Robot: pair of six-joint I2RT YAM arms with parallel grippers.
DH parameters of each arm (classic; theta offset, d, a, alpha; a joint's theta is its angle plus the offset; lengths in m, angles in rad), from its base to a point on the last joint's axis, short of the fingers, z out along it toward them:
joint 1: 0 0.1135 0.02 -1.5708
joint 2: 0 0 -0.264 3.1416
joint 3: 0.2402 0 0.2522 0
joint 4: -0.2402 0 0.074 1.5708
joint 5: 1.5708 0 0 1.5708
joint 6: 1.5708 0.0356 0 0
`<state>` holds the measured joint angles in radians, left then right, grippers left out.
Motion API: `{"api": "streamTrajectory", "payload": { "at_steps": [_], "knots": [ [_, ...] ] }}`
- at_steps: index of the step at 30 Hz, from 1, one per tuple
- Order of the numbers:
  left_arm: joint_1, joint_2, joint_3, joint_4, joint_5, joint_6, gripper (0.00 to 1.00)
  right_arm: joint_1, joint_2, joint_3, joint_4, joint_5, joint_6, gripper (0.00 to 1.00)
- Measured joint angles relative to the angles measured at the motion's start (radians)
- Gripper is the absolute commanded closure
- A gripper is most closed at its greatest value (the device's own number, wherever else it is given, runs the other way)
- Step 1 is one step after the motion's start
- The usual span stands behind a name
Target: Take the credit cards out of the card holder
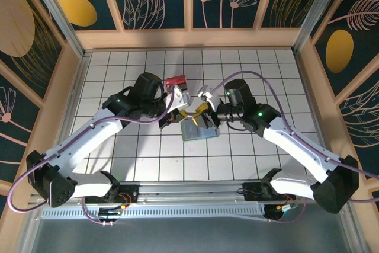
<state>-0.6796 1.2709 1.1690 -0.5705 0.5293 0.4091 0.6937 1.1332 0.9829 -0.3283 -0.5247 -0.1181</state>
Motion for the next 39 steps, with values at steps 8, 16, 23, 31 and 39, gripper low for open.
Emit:
{"api": "streamTrajectory", "payload": {
  "at_steps": [8,16,23,31,39],
  "knots": [
    [0.001,-0.211,-0.242,0.305,-0.014,-0.193,1.00,-0.113,-0.156,-0.121,0.181,-0.019,0.123,0.48],
    [0.001,-0.303,-0.348,0.585,-0.013,-0.437,1.00,-0.137,-0.209,-0.239,0.457,-0.142,0.293,0.45],
    [0.001,-0.274,-0.360,0.660,0.013,-0.563,1.00,-0.137,-0.159,-0.248,0.629,-0.290,0.360,0.48],
    [0.001,-0.246,-0.375,0.719,0.078,-0.633,1.00,-0.137,-0.129,-0.249,0.708,-0.372,0.380,0.54],
    [0.006,-0.234,-0.375,0.735,0.112,-0.651,1.00,-0.137,-0.109,-0.249,0.715,-0.385,0.380,0.57]
  ]
}}
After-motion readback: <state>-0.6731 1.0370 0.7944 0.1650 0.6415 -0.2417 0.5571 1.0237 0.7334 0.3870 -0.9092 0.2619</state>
